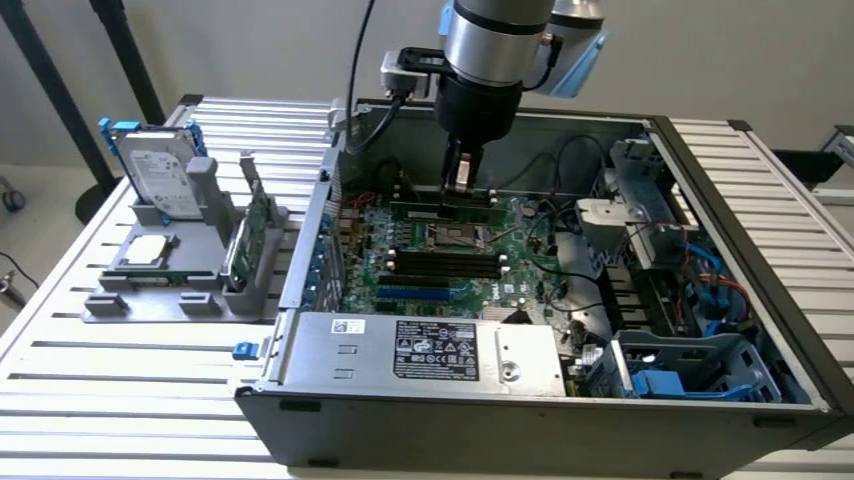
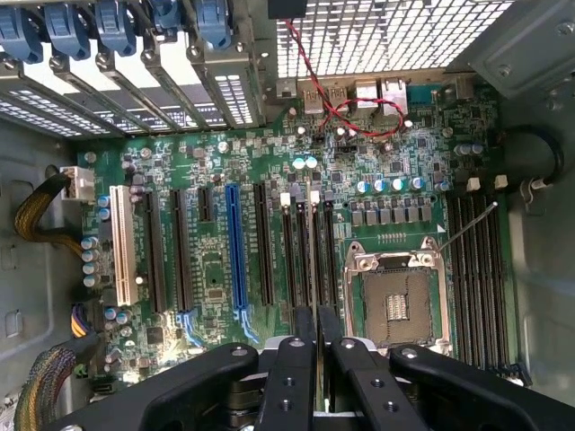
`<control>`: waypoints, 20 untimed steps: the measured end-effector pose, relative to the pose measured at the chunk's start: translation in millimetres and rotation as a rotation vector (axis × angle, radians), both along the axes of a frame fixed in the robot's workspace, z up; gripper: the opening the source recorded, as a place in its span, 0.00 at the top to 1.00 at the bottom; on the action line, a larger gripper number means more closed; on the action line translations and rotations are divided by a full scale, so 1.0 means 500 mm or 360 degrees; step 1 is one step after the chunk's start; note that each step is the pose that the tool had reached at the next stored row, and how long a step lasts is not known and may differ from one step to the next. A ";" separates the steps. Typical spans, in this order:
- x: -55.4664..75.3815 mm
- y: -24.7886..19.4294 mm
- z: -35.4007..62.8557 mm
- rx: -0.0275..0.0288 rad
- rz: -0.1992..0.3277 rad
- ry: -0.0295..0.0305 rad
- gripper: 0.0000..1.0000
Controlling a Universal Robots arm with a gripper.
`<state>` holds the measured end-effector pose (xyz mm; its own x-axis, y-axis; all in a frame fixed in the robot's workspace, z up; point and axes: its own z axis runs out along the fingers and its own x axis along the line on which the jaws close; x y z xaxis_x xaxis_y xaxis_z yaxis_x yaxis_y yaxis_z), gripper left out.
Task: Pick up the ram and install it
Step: 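Insert the ram into the slot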
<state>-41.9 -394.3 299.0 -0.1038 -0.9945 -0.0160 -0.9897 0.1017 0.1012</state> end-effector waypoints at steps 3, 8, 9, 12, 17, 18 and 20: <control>0.000 0.0000 0.000 0.00000 0.0000 0.00000 0.86; 0.000 -0.0019 -0.002 0.00003 0.0000 -0.00002 0.86; 0.000 -0.0027 -0.004 0.00004 0.0000 -0.00002 0.86; 0.000 -0.0041 -0.013 -0.00002 0.0000 0.00000 0.86; 0.000 -0.0077 -0.031 -0.00001 0.0000 -0.00001 0.86; 0.001 -0.0079 -0.035 -0.00002 0.0000 0.00000 0.86; 0.003 -0.0079 -0.042 -0.00001 0.0000 0.00000 0.86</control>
<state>-40.4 -398.3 277.8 -0.1039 -0.9945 -0.0159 -0.9897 0.1017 0.1012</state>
